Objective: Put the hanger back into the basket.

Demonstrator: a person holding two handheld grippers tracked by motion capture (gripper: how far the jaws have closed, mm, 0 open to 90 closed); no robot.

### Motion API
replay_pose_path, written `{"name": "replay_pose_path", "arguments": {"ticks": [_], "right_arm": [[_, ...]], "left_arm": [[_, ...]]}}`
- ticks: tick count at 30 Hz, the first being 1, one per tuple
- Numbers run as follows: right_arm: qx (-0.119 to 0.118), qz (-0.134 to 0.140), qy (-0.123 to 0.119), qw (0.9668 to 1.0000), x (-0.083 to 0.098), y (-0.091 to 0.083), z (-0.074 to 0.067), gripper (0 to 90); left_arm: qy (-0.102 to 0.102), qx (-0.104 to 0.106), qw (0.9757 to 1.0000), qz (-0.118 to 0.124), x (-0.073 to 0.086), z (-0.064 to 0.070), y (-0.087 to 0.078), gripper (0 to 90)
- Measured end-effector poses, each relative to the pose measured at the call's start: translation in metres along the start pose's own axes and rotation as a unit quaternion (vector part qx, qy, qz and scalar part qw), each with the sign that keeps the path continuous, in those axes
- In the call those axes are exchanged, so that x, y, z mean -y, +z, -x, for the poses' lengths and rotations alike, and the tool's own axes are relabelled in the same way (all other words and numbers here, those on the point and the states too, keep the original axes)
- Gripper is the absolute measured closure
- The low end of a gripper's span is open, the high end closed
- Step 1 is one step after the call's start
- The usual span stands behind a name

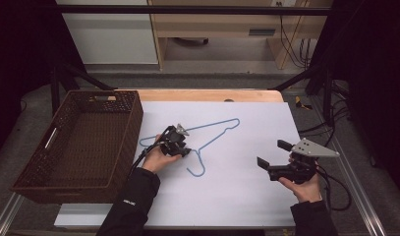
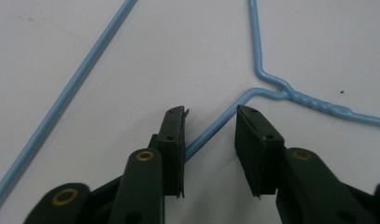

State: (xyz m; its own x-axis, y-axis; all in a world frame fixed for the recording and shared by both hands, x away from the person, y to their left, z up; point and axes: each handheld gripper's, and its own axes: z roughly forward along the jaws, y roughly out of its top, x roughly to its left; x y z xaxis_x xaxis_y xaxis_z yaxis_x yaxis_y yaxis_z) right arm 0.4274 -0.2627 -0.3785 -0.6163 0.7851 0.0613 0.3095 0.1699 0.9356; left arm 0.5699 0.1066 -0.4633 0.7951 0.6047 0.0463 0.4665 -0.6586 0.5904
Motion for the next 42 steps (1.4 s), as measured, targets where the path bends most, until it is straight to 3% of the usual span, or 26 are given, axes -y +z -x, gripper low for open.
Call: {"name": "replay_pose_path", "arguments": {"ticks": [5,9,18,28,34,42], "right_arm": [[0.000,0.000,0.001,1.0000,0.000,0.000,0.000,3.7],[0.000,0.000,0.000,1.0000,0.000,0.000,0.000,3.6],[-0.002,-0.001,0.000,1.0000,0.000,0.000,0.000,3.6],[-0.002,-0.001,0.000,1.0000,0.000,0.001,-0.001,3.8],[-0.002,0.000,-0.001,1.0000,0.000,0.001,-0.001,3.8],[-0.002,0.000,-0.002,1.0000,0.000,0.001,-0.001,3.8]], "left_arm": [[0.026,-0.014,0.9995,-0.011,-0.003,0.009,-0.001,77.5],[0.041,-0.013,0.9989,-0.020,-0.004,0.013,-0.003,79.7],[0.048,0.004,0.9986,-0.024,-0.003,0.015,-0.004,80.9],[0.040,0.020,0.9987,-0.023,-0.003,0.011,-0.003,78.9],[0.063,0.008,0.9976,-0.027,-0.005,0.017,-0.004,82.8],[0.079,0.026,0.9963,-0.024,-0.005,0.031,-0.005,84.8]]}}
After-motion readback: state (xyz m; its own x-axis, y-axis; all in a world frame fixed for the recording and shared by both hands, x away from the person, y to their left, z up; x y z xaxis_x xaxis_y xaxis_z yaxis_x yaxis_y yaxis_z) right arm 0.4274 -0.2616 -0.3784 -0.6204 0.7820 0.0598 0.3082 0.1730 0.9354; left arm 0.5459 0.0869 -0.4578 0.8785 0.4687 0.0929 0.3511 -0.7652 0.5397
